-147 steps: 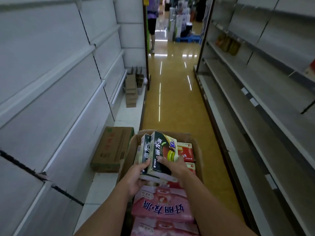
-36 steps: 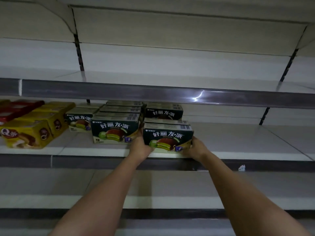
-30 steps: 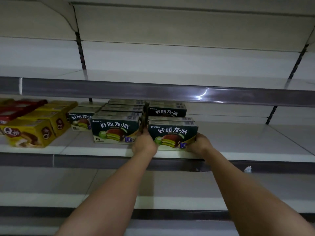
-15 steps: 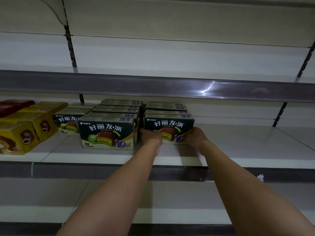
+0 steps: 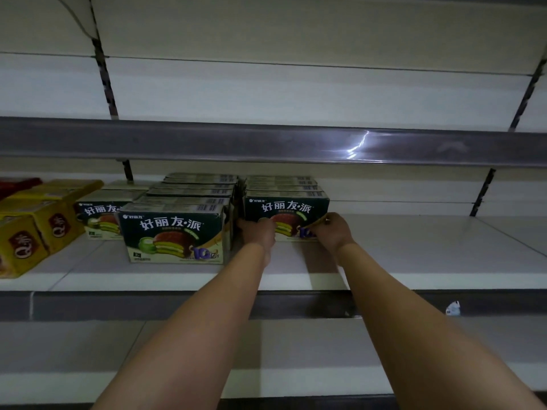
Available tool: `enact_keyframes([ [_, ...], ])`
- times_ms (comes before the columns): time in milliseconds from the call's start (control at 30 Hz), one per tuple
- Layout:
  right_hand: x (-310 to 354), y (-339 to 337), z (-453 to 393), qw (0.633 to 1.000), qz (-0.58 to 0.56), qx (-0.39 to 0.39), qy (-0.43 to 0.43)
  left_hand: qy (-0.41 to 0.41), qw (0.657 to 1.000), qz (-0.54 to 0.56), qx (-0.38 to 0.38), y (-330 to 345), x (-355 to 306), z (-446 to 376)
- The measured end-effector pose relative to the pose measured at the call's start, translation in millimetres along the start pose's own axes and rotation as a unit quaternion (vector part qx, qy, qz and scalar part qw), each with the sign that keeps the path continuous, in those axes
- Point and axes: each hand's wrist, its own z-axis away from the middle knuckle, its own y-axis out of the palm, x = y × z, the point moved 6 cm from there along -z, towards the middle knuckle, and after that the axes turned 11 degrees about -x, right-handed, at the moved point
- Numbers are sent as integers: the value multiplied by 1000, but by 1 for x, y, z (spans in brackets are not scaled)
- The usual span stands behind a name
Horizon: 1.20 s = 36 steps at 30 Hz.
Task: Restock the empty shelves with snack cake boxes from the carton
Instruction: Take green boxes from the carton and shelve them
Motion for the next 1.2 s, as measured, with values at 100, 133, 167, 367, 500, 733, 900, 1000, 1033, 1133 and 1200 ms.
enact_keyframes([
  [100,-3,-4,4,1000,-9,-25,11,4,997,10,-77,-10,2,13],
  [133,-3,-6,7,999,-8,-34,12,10,995,3,-98,-13,0,21],
  [167,-4,-7,9,999,-4,-41,14,17,994,-11,-109,-14,0,27],
  [367,7,-19,38,997,73,-23,13,64,990,-106,-66,-22,-11,65],
  [500,12,-31,61,992,126,12,4,82,976,-200,-15,-35,-16,76],
  [733,18,-49,109,976,206,60,-18,238,858,-455,26,-59,-40,106],
  [900,21,-56,132,968,222,89,-73,273,823,-498,-32,-96,-48,139],
  [1000,17,-58,149,965,216,115,-94,253,838,-479,-59,-126,-40,159],
  [1033,17,-59,157,964,213,127,-100,249,840,-478,-68,-137,-38,166],
  [1133,21,-62,179,953,221,139,-152,216,848,-472,-112,-178,-28,187],
  [1200,26,-59,194,943,226,140,-200,180,846,-479,-150,-212,-19,202],
])
